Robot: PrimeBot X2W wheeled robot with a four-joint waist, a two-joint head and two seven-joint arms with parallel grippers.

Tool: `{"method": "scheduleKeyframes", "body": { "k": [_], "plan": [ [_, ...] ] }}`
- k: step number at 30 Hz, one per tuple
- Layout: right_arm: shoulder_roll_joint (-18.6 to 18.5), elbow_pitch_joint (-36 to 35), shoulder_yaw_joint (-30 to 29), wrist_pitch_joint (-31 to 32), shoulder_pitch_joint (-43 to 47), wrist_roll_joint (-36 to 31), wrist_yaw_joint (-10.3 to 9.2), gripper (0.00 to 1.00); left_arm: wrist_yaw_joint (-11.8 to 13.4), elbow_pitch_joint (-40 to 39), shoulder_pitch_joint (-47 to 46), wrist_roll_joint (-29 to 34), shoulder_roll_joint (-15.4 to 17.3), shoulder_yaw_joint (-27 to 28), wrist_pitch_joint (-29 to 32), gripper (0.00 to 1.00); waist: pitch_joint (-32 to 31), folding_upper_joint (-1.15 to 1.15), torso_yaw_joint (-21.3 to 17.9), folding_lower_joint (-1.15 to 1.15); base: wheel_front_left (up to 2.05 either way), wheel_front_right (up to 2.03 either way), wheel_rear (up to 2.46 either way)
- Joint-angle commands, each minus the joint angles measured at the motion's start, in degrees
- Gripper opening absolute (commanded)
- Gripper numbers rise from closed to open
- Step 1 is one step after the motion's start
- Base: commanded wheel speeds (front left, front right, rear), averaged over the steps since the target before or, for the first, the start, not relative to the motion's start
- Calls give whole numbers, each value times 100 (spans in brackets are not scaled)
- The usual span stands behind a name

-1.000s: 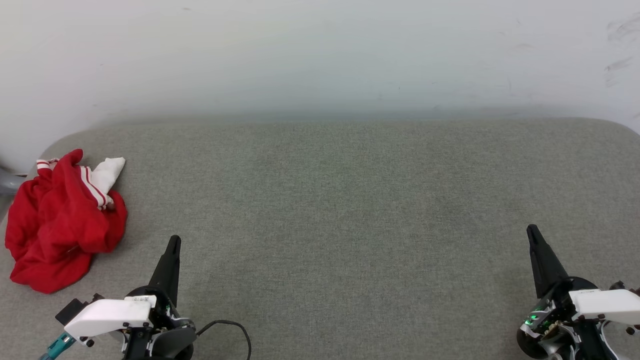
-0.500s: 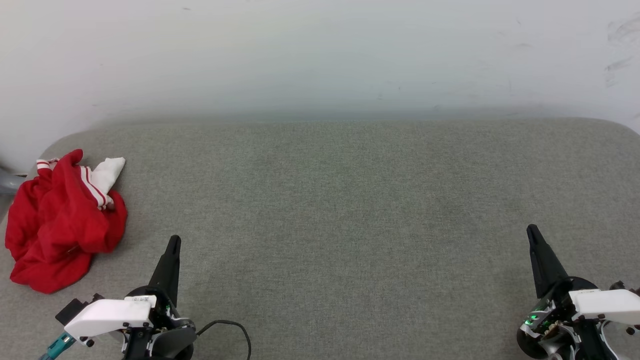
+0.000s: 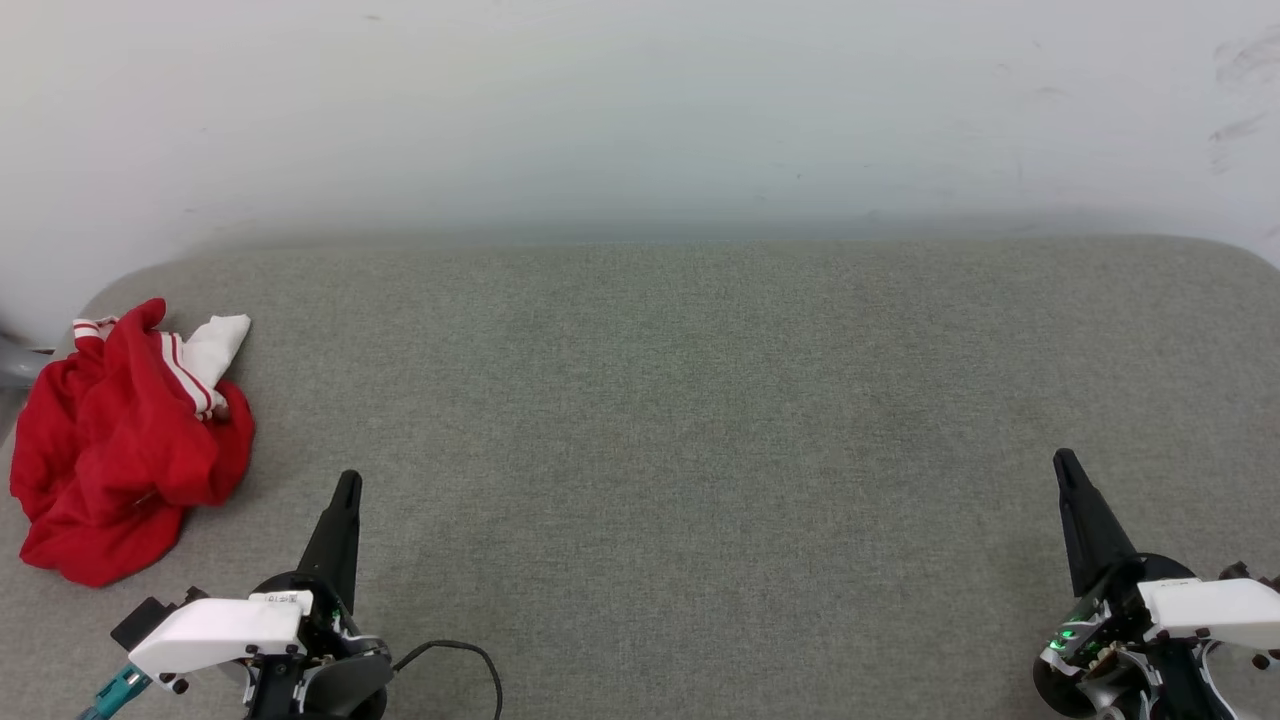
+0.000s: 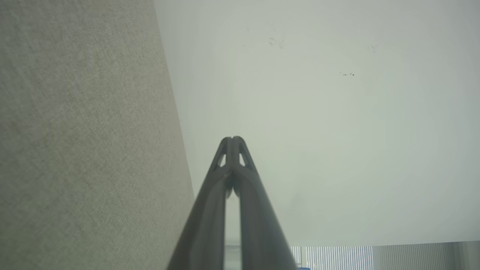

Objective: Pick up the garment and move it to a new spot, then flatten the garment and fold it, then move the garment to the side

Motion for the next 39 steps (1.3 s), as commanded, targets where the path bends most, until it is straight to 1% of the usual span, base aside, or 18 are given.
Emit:
{"method": "scheduleKeyframes", "body": {
  "k": [1,2,5,9,13,20,27,34,38,39],
  "plan": [
    [18,4,4,1,-70,-24,-2,0,-14,-2,-42,8,-4,10,9,0,0,0,0,0,0,0,0],
    [0,0,0,-1,0,-1,0,100,0,1,0,0,0,-2,-1,100,0,0,0,0,0,0,0],
    [3,123,5,-13,111,-6,-1,100,1,122,95,4,-12,-25,-15,100,1,0,0,0,0,0,0],
    [4,71,-17,-134,147,-115,-1,100,1,54,112,58,-11,-58,-136,100,4,0,-1,0,0,0,0],
    [4,6,-68,-250,181,-397,-1,100,1,38,120,329,-11,-17,-252,100,7,0,-2,0,0,0,0],
    [4,-226,-149,-440,234,-1231,-1,100,65,-114,104,1080,-9,70,-441,100,13,0,-3,0,0,0,0],
    [5,-529,-137,-616,283,-2176,-1,100,277,-360,128,1975,-8,28,-615,100,16,0,0,0,0,0,0],
    [5,-826,-2,-778,355,-3174,-1,100,518,-543,185,2828,-7,-100,-778,100,12,0,1,0,0,0,0],
    [5,-944,82,-867,407,-3668,-1,100,600,-613,217,3239,-7,-185,-864,100,11,0,3,0,0,0,0],
    [5,-944,82,-867,407,-3668,-1,100,600,-613,217,3239,-7,-185,-864,100,11,0,3,0,0,0,0]
  ]
}}
